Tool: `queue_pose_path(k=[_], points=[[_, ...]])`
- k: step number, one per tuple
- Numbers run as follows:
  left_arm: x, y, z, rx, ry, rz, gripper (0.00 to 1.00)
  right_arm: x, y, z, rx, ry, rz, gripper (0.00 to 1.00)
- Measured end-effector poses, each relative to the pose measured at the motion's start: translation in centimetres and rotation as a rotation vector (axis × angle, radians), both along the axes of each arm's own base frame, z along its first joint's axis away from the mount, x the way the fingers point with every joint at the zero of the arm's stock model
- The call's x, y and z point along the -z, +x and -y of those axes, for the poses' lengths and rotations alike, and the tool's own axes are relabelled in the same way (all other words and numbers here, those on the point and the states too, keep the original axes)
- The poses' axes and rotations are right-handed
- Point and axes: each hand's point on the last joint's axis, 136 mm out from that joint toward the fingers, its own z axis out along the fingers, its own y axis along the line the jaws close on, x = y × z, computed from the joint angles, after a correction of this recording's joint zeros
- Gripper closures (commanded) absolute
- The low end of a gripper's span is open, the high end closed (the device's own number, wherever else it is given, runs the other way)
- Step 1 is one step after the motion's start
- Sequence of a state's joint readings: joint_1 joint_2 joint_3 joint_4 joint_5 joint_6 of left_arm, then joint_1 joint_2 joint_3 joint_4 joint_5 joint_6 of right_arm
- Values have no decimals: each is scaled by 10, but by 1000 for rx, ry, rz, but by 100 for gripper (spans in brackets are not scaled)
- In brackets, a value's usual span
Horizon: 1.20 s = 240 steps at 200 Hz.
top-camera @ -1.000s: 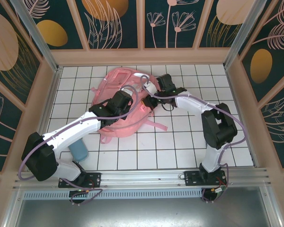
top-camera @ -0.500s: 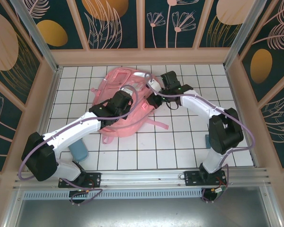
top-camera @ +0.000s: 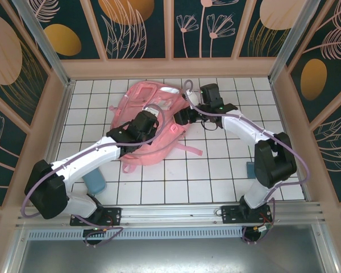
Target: Pack books, pencil case, and school supplies into a backpack
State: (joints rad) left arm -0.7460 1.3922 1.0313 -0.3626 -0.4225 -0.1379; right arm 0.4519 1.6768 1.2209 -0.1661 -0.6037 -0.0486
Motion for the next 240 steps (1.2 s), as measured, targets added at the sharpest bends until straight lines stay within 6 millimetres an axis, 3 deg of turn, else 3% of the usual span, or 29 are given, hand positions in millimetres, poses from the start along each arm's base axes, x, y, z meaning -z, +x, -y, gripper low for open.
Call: queue_pose_path(k=[44,122,170,240], points=[[-3,-3,-12,-3,-22,6,100,7,-8,-17,-46,166,-126,46],[-2,-2,-13,-5,-26,4,100,40,-16,-26,-103,188,-238,43],[-2,-2,-13,-6,-28,2,100,48,-14,-28,-121,186,-234,76],[-2,-1,-13,-4,-34,0,100,37,-13,-21,-114,198,-207,93]])
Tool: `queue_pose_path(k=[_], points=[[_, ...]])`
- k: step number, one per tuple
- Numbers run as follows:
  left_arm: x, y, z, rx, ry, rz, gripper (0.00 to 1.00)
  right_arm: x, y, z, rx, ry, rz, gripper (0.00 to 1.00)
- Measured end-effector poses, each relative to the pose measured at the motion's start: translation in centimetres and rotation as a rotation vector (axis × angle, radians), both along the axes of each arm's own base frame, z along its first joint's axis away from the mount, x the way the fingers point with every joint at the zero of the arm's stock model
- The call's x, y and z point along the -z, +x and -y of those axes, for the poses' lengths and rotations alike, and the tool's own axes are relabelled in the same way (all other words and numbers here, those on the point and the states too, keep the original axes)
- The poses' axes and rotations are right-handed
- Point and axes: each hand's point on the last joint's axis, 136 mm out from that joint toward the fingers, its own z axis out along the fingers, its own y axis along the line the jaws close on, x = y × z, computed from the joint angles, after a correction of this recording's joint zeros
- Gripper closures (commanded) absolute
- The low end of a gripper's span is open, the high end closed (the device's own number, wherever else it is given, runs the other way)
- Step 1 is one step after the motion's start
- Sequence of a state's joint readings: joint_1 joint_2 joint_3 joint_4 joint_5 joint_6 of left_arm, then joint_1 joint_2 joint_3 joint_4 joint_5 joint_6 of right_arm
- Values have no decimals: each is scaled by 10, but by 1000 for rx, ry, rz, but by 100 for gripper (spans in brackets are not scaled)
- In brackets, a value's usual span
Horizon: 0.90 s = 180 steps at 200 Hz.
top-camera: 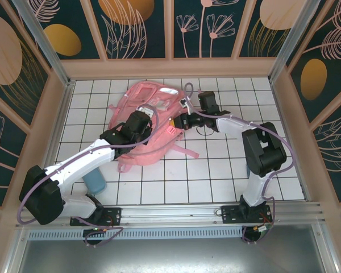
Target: Pack books, pencil case, and school supplies into a backpack
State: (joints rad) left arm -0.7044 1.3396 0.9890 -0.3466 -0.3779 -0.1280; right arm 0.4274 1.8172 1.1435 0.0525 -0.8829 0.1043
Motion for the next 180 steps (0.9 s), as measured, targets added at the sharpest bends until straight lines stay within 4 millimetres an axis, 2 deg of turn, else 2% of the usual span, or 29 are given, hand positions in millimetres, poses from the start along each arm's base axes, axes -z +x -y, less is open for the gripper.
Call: queue_pose_path(k=[24,90,154,180], points=[[0,1,0,-1,-3,1,100,-5,1,4,4,1,16,100],[-1,0,0,2,-9,2,100,-9,2,6,7,0,33,100],[2,-4,6,52,-40,-16,100,-10,17,20,71,-87,161,100],[1,-4,7,54,-47,-14,100,-8,11,19,46,-88,148,100]])
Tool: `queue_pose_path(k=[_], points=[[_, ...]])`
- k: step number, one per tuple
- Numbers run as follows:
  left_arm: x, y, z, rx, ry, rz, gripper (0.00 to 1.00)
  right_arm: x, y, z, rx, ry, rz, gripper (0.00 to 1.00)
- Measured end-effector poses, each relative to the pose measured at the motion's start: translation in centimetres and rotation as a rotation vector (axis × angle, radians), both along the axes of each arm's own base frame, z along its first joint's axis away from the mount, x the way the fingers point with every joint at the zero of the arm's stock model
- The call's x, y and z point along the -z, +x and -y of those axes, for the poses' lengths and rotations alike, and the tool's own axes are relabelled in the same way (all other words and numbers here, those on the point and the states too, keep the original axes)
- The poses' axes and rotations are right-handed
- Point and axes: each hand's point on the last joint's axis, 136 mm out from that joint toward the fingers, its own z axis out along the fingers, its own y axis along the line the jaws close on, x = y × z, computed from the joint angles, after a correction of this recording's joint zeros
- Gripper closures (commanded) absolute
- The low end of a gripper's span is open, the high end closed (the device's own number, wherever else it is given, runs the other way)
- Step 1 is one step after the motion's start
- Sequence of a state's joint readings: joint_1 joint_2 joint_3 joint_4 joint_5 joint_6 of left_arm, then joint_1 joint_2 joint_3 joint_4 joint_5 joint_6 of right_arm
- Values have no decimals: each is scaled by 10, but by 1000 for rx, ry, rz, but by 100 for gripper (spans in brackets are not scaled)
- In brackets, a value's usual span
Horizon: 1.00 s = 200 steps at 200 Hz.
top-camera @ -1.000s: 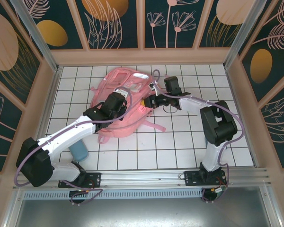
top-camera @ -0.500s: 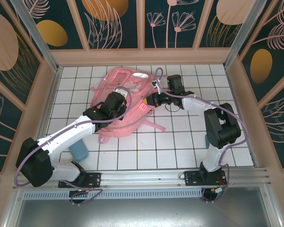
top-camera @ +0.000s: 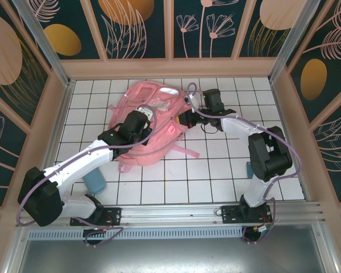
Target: Pack books, pencil case, and school supplies into a backpack
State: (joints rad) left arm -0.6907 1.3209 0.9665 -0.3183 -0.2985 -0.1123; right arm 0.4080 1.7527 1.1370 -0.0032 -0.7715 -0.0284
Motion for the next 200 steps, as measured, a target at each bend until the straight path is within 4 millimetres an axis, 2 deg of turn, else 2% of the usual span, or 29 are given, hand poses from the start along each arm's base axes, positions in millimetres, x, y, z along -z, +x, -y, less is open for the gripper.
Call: queue_pose_path(k=[9,18,26,39,54,97,163,177,200], points=[[0,0,0,-1,0,0,100,2,-3,-1,-4,-5,-10,86],[0,0,0,-1,0,1,100,4,-4,-1,1,-16,-21,67],[0,0,0,-1,0,1,100,6,-4,-1,6,-26,-24,57],[0,0,0,0,0,1,100,9,-3,1,16,-42,-20,47],[0,0,0,0,0,1,100,9,-2,1,15,-50,-13,43],[0,0,0,-1,-1,1,100,-1,8,-9,-28,-23,5,43],[1,0,0,1,0,-1,100,24,7,-17,-113,-34,-40,52],[1,0,1,2,-1,-2,100,26,8,-19,-123,-33,-48,57],[1,0,0,1,-1,-2,100,26,9,-22,-140,-28,-55,73]])
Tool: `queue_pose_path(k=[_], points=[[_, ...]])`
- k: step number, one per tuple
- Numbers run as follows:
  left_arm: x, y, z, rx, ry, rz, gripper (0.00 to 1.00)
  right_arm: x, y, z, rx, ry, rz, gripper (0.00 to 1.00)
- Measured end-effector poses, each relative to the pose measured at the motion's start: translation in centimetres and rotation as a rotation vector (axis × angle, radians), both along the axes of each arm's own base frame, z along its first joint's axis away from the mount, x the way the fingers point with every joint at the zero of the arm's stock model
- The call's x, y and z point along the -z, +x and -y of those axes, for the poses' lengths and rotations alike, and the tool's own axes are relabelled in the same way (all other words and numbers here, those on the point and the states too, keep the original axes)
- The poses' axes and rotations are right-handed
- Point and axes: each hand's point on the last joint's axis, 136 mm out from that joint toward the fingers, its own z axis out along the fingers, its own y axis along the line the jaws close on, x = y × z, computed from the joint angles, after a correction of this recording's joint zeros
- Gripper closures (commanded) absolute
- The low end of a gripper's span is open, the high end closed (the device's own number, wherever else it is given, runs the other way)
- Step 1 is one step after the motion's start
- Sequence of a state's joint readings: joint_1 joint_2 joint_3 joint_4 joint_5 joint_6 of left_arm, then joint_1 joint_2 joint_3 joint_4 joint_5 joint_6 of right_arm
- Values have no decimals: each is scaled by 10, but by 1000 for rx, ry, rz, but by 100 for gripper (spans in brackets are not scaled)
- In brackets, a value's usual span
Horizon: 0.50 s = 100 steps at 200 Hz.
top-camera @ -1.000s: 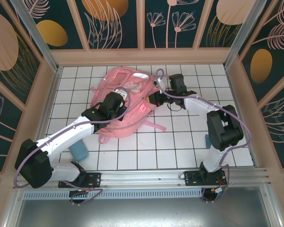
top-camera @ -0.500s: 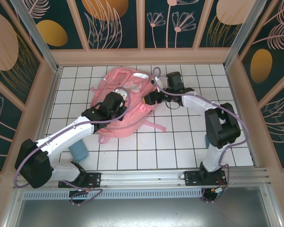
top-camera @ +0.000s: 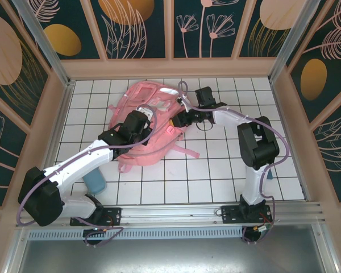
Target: Pack books, pencil case, and school supplies into a backpack
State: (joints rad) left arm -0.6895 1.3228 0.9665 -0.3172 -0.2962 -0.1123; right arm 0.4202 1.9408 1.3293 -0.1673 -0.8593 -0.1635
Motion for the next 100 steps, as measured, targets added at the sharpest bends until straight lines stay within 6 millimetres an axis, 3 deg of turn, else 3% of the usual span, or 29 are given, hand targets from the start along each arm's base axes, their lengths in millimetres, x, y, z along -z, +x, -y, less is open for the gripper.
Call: queue_pose_path(k=[20,48,100], points=[[-1,2,0,-4,-4,6,100,0,-1,0,-10,-4,0,87],[-3,4,1,-5,-11,16,100,1,-5,-1,-21,-8,-6,98],[-2,4,1,-9,-12,14,100,-8,-8,3,-14,-26,19,100]])
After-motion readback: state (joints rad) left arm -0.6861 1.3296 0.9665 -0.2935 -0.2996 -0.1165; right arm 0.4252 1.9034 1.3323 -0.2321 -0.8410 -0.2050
